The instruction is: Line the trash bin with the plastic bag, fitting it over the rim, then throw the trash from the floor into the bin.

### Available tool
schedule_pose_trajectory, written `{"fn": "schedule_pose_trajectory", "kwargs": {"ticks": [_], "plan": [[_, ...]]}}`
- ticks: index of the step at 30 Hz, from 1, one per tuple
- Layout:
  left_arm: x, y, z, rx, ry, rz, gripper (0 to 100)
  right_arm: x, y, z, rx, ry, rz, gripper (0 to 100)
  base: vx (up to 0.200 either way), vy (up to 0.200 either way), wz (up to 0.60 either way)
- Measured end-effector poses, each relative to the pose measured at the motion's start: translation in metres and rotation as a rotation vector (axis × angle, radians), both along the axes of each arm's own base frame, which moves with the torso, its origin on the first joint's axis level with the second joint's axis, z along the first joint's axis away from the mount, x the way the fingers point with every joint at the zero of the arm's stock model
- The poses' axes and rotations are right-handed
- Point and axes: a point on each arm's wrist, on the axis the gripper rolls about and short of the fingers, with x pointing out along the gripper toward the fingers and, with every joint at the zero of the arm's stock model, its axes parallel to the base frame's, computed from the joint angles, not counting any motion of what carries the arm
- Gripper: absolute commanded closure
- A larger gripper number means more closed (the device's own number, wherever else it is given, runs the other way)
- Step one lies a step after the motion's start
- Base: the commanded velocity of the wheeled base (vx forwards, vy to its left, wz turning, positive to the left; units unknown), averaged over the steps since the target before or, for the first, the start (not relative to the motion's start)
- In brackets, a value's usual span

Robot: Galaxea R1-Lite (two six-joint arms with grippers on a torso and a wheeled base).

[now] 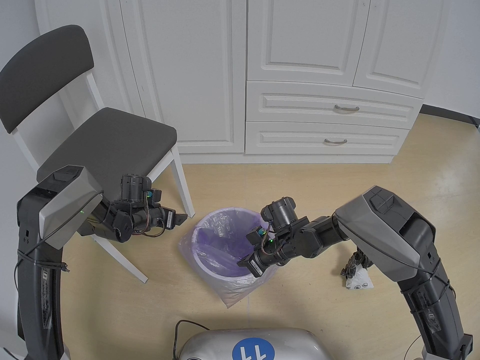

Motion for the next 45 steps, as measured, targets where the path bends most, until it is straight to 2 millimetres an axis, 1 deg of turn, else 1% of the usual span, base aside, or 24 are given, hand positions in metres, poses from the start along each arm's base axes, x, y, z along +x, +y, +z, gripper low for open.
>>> {"fn": "schedule_pose_trajectory", "kwargs": {"ticks": [6, 9, 16, 21, 23, 24, 30, 35, 40, 45], "plan": [[-0.003, -0.003, -0.001, -0.002, 0.009, -0.015, 0, -0.018, 0.004, -0.001, 0.022, -0.012, 0.035, 100, 0.0, 0.0, 0.0], [-0.005, -0.006, -0.002, -0.004, 0.016, -0.027, 0, -0.027, 0.006, -0.002, 0.026, 0.011, 0.059, 100, 0.0, 0.0, 0.0], [-0.008, -0.008, -0.001, -0.019, 0.021, -0.054, 0, -0.047, 0.0, -0.009, 0.058, 0.094, 0.138, 100, 0.0, 0.0, 0.0], [-0.01, -0.008, 0.001, -0.026, 0.023, -0.068, 0, -0.055, -0.005, -0.014, 0.073, 0.09, 0.147, 100, 0.0, 0.0, 0.0], [-0.011, -0.008, 0.002, -0.035, 0.025, -0.081, 0, -0.055, -0.005, -0.015, 0.085, 0.077, 0.146, 100, 0.0, 0.0, 0.0], [-0.011, -0.008, 0.001, -0.041, 0.027, -0.091, 0, -0.055, -0.005, -0.015, 0.092, 0.073, 0.143, 0, 0.0, 0.0, 0.0], [-0.014, -0.005, 0.0, -0.072, 0.044, -0.136, 0, -0.055, -0.005, -0.017, 0.119, 0.077, 0.119, 0, 0.0, 0.0, 0.0], [-0.02, -0.003, 0.0, -0.104, 0.063, -0.181, 0, -0.063, -0.01, -0.017, 0.131, 0.073, 0.114, 0, 0.0, 0.0, 0.0], [-0.028, -0.004, 0.0, -0.12, 0.098, -0.209, 0, -0.072, -0.017, -0.006, 0.162, 0.038, 0.09, 0, 0.0, 0.0, 0.0], [-0.037, -0.006, 0.001, -0.118, 0.138, -0.216, 0, -0.076, -0.023, 0.01, 0.197, -0.108, 0.005, 0, 0.0, 0.0, 0.0]]}}
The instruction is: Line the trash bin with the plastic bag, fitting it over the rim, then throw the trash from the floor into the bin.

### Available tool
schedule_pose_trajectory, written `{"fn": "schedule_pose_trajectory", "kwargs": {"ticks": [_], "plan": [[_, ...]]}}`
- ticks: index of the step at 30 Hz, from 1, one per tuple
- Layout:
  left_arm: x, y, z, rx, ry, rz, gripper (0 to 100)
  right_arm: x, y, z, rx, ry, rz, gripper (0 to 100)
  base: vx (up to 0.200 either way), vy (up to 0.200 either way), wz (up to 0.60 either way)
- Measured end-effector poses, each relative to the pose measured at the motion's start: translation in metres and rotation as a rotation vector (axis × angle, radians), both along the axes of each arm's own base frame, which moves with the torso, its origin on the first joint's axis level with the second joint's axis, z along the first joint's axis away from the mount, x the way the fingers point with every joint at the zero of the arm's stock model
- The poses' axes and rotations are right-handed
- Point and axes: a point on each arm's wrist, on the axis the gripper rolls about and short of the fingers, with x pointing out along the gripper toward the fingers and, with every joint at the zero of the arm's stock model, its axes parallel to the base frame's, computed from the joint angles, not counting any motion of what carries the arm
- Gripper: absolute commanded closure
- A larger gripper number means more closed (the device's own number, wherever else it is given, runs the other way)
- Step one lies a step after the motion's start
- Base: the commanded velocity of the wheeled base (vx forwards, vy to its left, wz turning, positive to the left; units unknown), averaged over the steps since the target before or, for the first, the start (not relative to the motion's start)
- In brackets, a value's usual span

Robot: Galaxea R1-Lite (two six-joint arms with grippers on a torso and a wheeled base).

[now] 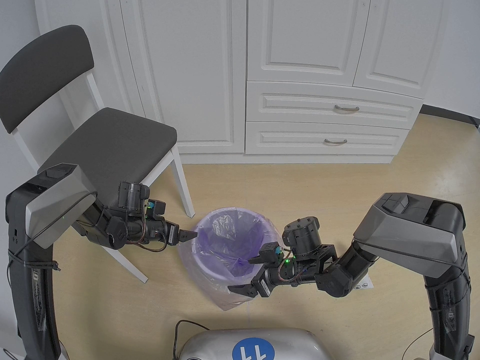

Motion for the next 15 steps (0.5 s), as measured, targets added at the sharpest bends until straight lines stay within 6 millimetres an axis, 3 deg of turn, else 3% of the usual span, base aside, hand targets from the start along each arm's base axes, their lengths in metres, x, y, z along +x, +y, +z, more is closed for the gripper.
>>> {"fn": "schedule_pose_trajectory", "kwargs": {"ticks": [6, 15], "plan": [[-0.006, -0.006, 0.0, 0.025, 0.051, 0.014, 0, -0.004, -0.006, 0.004, -0.026, -0.078, -0.278, 0, 0.0, 0.0, 0.0], [-0.009, -0.034, -0.006, 0.073, 0.181, 0.127, 0, 0.0, -0.018, -0.012, -0.035, 0.1, -0.66, 0, 0.0, 0.0, 0.0]]}}
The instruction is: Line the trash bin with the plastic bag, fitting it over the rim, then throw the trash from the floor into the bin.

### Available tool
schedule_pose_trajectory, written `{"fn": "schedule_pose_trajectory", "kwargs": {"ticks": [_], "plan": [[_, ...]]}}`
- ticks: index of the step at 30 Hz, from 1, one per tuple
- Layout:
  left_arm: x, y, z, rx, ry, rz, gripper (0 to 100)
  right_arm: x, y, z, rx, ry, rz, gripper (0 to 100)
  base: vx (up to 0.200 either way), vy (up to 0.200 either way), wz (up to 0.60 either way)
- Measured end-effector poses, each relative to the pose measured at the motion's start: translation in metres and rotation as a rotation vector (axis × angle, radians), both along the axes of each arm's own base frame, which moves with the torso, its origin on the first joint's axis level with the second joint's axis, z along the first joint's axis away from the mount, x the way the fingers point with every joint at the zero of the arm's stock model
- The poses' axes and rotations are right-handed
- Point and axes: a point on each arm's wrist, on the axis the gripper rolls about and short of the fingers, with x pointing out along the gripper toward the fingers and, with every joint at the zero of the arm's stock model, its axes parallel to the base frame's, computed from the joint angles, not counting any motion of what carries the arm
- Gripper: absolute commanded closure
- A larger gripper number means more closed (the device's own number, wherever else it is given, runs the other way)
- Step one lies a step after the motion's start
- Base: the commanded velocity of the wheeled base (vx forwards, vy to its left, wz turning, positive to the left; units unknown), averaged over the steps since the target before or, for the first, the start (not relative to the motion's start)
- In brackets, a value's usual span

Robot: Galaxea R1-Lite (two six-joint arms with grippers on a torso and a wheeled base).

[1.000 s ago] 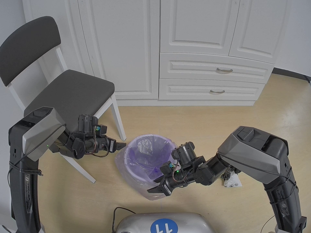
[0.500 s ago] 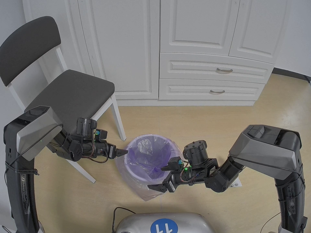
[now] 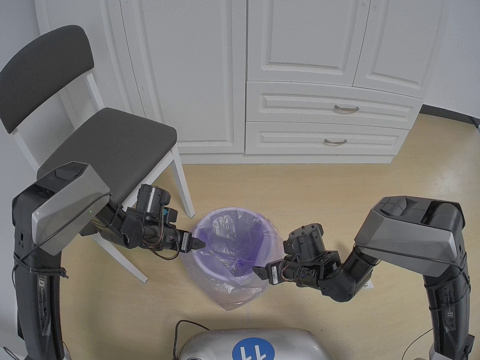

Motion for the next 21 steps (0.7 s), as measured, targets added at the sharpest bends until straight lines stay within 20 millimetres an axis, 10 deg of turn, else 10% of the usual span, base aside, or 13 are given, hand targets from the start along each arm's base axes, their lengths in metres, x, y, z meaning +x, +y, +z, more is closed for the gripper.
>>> {"fn": "schedule_pose_trajectory", "kwargs": {"ticks": [21], "plan": [[-0.001, -0.011, -0.024, 0.061, 0.086, -0.096, 0, 0.015, -0.022, -0.035, -0.032, 0.105, -0.017, 0, 0.0, 0.0, 0.0]]}}
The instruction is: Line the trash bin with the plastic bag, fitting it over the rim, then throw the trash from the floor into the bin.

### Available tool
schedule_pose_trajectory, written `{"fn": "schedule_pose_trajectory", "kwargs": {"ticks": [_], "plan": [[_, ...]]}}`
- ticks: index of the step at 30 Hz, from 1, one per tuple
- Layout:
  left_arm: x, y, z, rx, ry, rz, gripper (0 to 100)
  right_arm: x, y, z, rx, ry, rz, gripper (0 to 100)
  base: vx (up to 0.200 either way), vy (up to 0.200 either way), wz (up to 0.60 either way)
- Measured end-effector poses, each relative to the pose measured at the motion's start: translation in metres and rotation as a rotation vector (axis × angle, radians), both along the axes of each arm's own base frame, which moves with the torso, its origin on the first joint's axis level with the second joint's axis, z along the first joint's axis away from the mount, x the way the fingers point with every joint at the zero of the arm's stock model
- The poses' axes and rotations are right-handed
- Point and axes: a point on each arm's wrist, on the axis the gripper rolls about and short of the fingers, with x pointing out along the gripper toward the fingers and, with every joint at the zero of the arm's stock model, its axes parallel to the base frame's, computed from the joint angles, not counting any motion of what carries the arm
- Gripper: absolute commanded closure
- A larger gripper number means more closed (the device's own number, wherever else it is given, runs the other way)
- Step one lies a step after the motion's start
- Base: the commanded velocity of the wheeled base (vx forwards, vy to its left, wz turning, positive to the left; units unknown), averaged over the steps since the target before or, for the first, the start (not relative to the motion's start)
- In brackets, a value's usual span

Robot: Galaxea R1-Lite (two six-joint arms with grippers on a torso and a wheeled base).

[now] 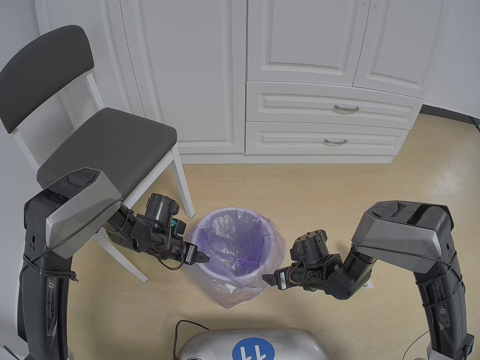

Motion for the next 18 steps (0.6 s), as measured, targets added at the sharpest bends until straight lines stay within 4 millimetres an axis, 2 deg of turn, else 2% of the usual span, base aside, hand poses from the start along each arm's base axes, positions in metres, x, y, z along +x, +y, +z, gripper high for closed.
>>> {"fn": "schedule_pose_trajectory", "kwargs": {"ticks": [8, 18], "plan": [[0.002, 0.007, -0.008, 0.029, 0.02, -0.029, 0, 0.001, -0.013, -0.006, -0.022, 0.085, 0.024, 0, 0.0, 0.0, 0.0], [0.006, 0.022, -0.013, 0.065, 0.048, -0.037, 0, 0.0, -0.015, -0.005, -0.012, 0.121, 0.041, 0, 0.0, 0.0, 0.0]]}}
